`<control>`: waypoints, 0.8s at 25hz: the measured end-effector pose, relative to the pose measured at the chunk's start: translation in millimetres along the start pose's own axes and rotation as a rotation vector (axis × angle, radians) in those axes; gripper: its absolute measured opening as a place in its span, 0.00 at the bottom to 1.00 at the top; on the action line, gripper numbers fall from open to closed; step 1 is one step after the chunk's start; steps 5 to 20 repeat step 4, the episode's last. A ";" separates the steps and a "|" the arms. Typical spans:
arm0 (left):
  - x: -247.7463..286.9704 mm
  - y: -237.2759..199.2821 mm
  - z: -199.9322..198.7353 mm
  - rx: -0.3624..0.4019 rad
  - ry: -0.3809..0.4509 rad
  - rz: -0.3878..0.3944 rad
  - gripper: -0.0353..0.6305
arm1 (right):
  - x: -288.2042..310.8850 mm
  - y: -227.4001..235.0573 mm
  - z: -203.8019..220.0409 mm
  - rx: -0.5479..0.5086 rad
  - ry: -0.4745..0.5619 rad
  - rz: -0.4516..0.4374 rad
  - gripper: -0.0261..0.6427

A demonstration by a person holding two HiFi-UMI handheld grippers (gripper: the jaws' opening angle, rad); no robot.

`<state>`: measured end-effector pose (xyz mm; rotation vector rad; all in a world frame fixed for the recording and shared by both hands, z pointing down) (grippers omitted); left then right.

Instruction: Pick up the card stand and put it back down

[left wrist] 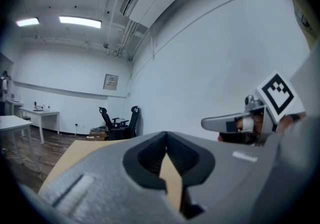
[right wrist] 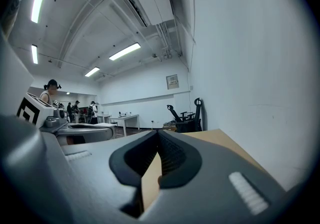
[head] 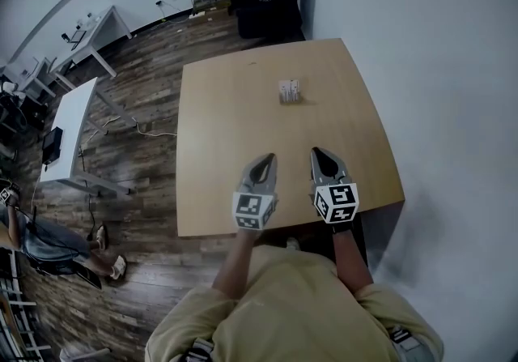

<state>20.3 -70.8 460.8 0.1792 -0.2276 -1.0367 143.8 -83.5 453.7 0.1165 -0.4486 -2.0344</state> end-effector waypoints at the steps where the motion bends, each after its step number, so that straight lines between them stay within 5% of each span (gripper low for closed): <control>1: -4.2 0.4 1.5 0.003 0.000 -0.002 0.06 | -0.6 -2.7 2.8 0.002 -0.001 -0.003 0.04; 20: -16.6 -0.3 8.1 0.011 -0.004 -0.007 0.06 | -1.0 -12.6 12.1 0.006 -0.005 -0.014 0.04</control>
Point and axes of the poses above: the fingertips, and each gripper's own axes: x forward along the fingers, y to its right, z out of its underside, the point moved 2 cm from there along -x, backward along the fingers, and after that the axes turned 14 degrees about x, right-handed, at the moved point
